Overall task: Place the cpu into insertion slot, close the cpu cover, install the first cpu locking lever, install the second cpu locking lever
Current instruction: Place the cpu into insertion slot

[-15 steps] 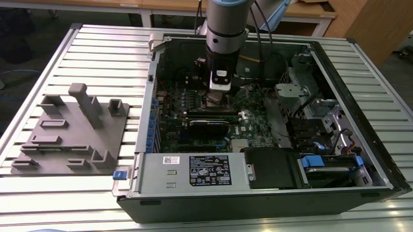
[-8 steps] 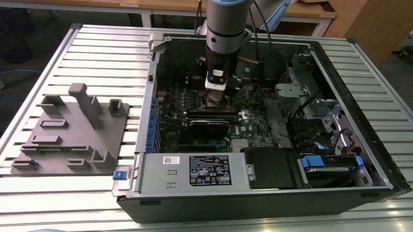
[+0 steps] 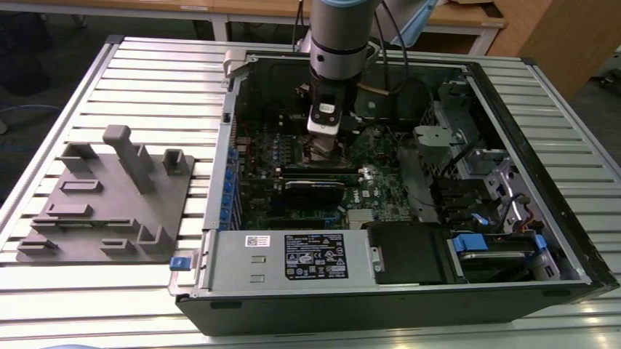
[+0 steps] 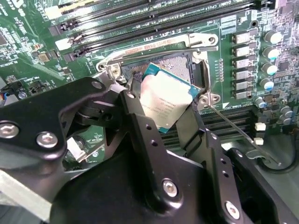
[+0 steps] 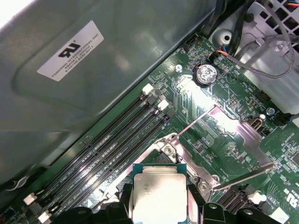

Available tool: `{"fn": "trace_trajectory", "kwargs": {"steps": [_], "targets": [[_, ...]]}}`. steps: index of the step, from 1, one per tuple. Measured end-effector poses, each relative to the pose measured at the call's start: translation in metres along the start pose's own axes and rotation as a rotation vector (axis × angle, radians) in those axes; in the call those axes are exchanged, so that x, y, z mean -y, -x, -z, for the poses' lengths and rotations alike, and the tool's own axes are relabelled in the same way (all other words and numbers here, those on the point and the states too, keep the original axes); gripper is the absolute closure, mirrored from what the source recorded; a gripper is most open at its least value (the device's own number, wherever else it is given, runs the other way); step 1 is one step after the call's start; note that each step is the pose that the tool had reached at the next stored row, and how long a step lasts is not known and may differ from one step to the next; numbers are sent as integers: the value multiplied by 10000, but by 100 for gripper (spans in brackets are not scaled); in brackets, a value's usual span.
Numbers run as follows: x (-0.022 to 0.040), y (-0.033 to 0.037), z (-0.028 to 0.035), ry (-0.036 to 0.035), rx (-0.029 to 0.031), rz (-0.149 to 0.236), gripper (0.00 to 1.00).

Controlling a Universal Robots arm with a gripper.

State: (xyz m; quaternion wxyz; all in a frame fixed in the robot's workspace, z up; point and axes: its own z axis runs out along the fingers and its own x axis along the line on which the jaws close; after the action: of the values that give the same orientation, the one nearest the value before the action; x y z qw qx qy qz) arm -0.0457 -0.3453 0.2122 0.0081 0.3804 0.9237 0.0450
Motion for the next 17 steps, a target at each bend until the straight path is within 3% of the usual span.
{"fn": "trace_trajectory", "kwargs": {"steps": [9,17], "targets": [[-2,0,20,2,7,-72,46],[-2,0,20,29,131,-1459,46]]}}
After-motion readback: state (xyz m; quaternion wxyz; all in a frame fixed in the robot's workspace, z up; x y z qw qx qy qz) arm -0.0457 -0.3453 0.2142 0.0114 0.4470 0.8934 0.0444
